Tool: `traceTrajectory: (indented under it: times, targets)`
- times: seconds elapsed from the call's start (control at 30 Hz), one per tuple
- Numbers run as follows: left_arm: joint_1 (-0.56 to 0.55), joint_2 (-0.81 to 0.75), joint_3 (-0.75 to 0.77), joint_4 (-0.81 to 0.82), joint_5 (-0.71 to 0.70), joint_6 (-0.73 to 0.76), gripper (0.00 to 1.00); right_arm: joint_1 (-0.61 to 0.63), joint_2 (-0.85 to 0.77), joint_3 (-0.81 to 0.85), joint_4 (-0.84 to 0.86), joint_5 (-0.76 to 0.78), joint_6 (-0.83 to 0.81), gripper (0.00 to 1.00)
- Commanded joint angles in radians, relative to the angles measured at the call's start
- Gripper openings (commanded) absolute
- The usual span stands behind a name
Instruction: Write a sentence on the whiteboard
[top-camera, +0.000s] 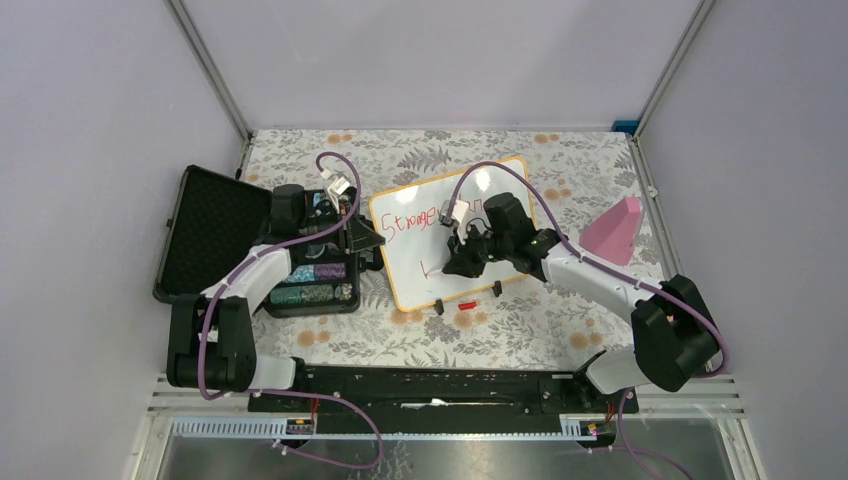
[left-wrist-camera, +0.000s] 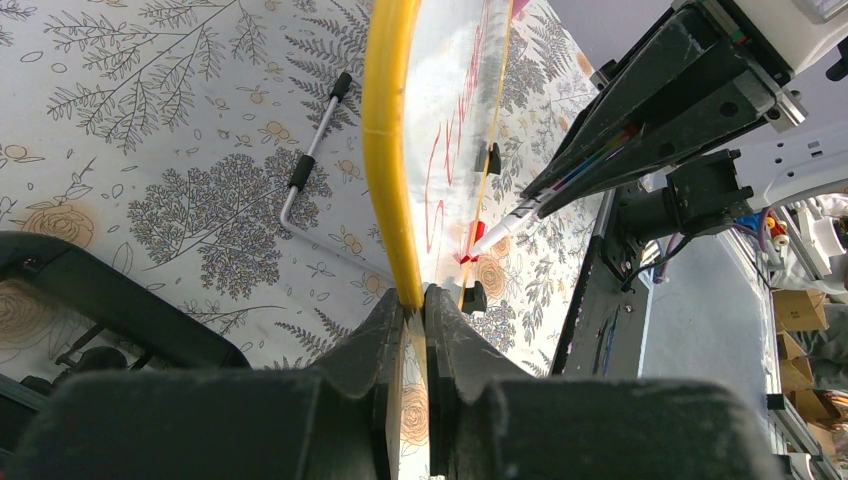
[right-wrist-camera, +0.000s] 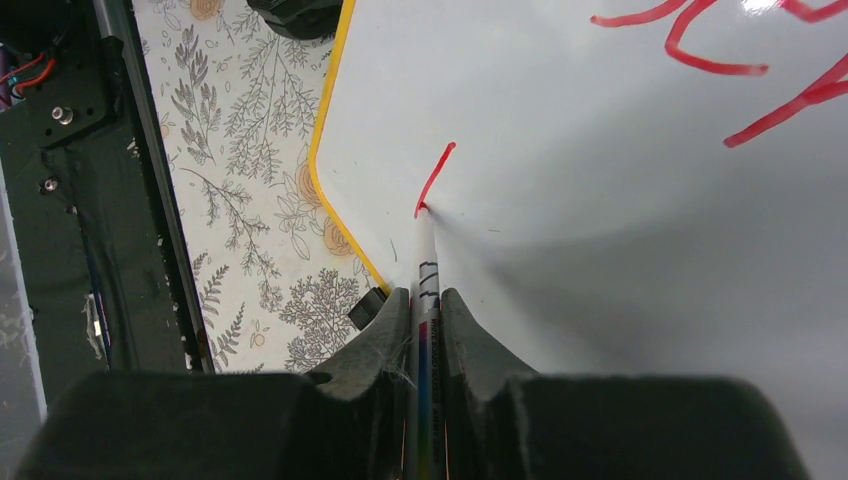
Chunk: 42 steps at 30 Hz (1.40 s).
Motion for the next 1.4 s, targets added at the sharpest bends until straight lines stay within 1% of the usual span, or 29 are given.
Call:
traceTrajectory:
  times: [0.0, 0.63, 1.37]
  targets:
    - [-0.003, 0.002, 0.03, -0.001, -0.028, 0.064, 0.0, 0.006, -0.001, 0.052, 0.023, 0.024, 0.01, 0.0]
    - [-0.004, 0.002, 0.033, -0.011, -0.027, 0.071, 0.0, -0.026, -0.033, 0.038, -0.013, 0.054, -0.015, 0.0]
    - [-0.004, -0.001, 0.033, -0.013, -0.032, 0.072, 0.0, -0.028, -0.028, -0.004, -0.025, 0.023, -0.025, 0.0]
